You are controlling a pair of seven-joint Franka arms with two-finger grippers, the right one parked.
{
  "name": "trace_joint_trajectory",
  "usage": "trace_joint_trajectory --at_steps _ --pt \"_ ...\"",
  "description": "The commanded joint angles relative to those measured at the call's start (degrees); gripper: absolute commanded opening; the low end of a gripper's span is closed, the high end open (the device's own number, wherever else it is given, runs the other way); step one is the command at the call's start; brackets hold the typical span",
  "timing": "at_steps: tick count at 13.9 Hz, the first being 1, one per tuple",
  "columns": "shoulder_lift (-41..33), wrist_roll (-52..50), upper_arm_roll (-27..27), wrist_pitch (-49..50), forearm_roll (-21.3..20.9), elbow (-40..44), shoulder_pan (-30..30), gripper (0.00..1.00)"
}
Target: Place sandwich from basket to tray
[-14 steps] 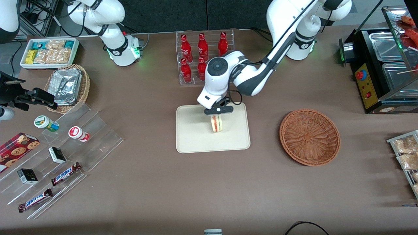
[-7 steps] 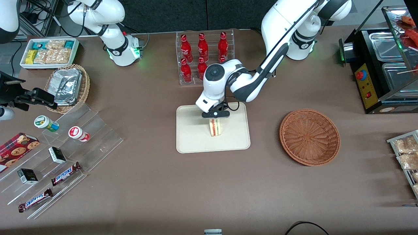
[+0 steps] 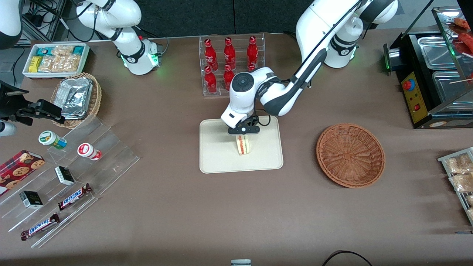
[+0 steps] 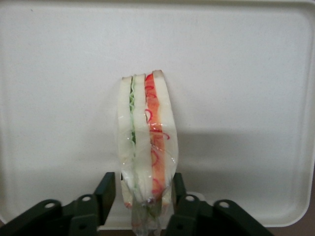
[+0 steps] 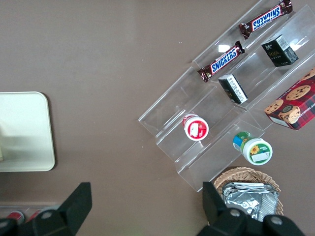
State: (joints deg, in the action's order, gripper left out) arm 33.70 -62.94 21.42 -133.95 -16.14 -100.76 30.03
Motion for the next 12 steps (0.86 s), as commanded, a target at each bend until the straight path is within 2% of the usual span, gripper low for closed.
trace_joint_trajectory --at_steps 1,3,6,9,12 --pt "-4.3 -1.7 -0.5 5.5 0.9 0.5 -0.1 1.0" --pt "-7.7 -2.1 -0.5 9.0 4.0 0.8 -2.5 1.0" --pt "-12.3 -1.3 -0.7 21.5 5.4 4.4 -3.4 1.0" --pt "-15.3 2.1 -0.4 35.9 9.3 10.7 -8.7 1.0" --pt "-18.8 7.7 -0.6 44.9 9.8 13.5 -13.7 1.0"
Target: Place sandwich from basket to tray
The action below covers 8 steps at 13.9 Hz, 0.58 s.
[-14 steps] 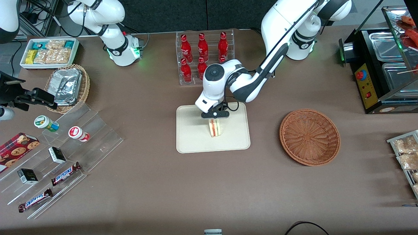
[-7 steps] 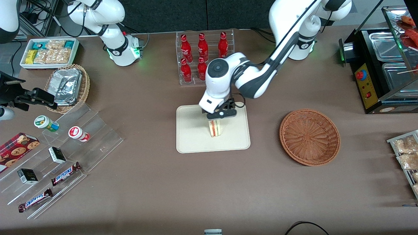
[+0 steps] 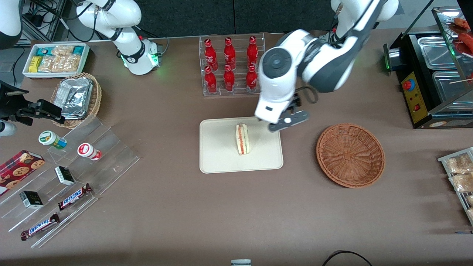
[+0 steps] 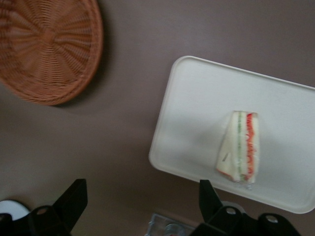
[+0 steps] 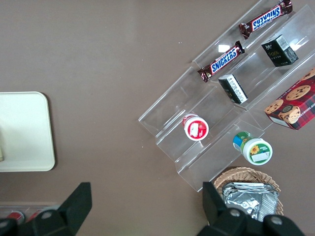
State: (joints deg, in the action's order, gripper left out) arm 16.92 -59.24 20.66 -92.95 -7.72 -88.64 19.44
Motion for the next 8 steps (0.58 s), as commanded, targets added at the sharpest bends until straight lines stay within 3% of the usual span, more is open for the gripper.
trace_joint_trajectory --at_steps 1,6,8 --pt "-3.6 7.4 0.3 5.7 1.5 1.4 -5.3 1.0" --pt "-10.1 21.1 0.2 11.8 2.0 1.4 -13.7 1.0" --pt "-11.8 27.4 0.0 13.1 4.0 1.3 -17.8 1.0"
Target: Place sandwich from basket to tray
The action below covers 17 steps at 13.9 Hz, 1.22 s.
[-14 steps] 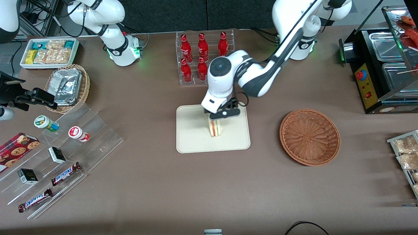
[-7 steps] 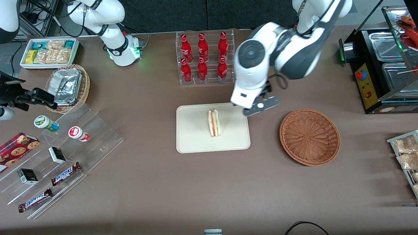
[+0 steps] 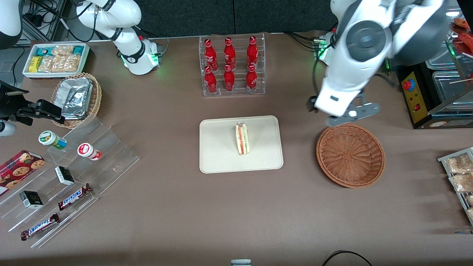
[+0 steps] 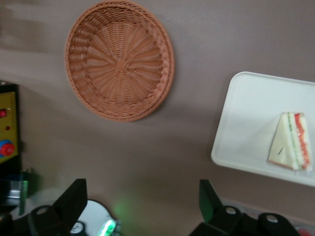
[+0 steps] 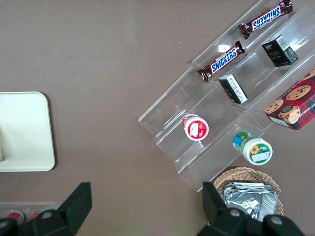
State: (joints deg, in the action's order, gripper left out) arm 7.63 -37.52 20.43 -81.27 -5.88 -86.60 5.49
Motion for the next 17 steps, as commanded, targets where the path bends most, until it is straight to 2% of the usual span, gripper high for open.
trace_joint_trajectory --at_steps 1,5,8,11,17 --pt "-3.3 9.7 -1.3 2.1 2.3 -0.9 -4.7 1.0" --pt "-6.4 26.1 -12.8 4.9 3.9 -2.1 -2.6 1.0" --pt "-10.6 34.5 -17.0 4.4 4.1 -7.2 -2.6 1.0" --pt "-13.2 36.4 -17.5 3.8 4.1 -9.2 -2.9 1.0" --pt "-10.4 36.4 -17.6 4.1 4.5 -4.6 -3.6 1.0"
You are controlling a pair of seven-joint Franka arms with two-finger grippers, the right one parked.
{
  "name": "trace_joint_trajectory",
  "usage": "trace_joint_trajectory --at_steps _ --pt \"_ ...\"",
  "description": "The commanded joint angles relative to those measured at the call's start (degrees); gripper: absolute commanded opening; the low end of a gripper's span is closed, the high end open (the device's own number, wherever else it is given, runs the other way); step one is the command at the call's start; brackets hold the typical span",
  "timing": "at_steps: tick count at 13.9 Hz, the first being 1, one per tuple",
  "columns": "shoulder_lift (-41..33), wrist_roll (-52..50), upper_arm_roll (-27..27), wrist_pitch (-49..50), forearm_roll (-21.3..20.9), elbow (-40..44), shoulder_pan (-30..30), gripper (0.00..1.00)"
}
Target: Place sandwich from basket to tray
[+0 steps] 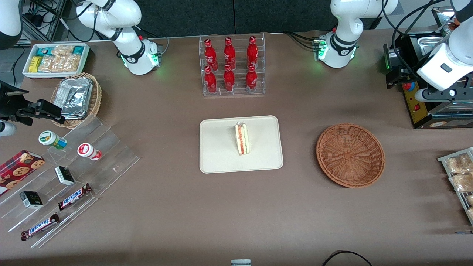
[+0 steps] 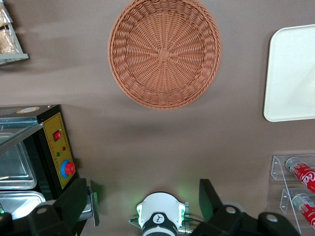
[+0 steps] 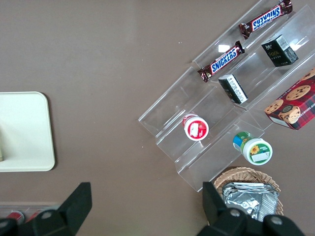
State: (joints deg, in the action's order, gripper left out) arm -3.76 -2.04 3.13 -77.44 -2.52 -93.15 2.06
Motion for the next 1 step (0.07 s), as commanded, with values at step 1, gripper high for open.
trace_joint_trajectory --at_steps 1 --pt "1.0 1.0 -0.3 0.5 1.2 2.1 -0.7 1.0"
